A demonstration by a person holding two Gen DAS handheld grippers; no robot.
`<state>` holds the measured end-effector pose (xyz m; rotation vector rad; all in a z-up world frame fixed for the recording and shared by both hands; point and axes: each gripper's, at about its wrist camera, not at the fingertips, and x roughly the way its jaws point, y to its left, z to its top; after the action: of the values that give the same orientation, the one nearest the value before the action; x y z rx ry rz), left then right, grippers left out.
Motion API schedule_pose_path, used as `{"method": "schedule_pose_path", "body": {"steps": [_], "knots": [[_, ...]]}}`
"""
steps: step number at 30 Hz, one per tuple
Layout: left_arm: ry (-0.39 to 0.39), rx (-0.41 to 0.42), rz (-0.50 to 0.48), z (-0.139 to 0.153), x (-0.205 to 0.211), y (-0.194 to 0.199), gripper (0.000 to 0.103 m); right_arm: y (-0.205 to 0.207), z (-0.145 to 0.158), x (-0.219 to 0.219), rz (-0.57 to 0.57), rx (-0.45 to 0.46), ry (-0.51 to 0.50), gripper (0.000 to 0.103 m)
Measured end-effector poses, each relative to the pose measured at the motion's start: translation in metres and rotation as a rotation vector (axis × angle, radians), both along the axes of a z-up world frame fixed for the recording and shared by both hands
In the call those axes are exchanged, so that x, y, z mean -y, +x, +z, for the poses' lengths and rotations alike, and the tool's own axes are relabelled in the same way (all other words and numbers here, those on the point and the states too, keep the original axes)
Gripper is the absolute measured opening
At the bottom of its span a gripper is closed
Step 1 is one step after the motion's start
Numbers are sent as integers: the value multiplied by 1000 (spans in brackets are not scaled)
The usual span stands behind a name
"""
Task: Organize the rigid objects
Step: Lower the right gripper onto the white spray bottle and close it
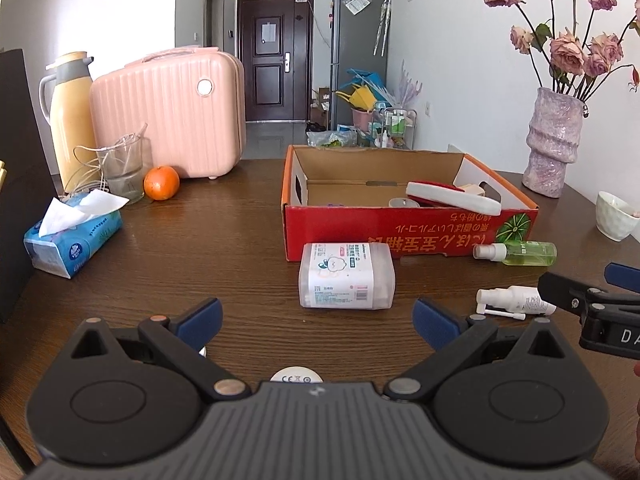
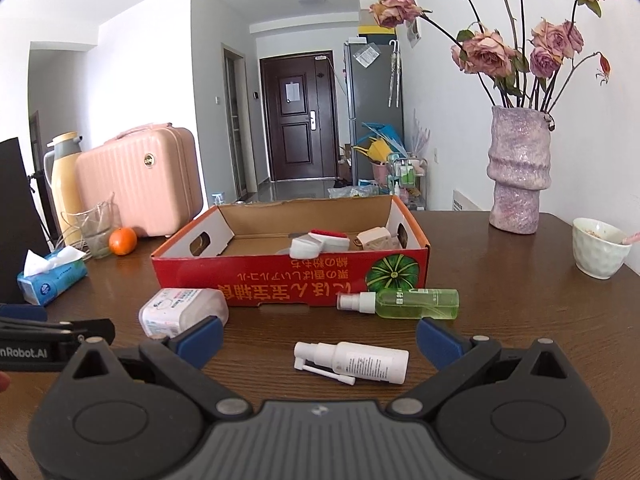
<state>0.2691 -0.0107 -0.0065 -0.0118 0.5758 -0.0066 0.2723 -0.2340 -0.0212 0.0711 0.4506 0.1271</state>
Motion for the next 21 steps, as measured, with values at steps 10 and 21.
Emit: {"method": "schedule_pose_path", "body": {"steps": [10,21], "knots": [[-17,-36,11,-8,-6,12,103,25,-17,1,-64,-103,17,103],[-28,-39,33,-9,-16,18,103,70,-39,-7,-137,-243,2,103]]}}
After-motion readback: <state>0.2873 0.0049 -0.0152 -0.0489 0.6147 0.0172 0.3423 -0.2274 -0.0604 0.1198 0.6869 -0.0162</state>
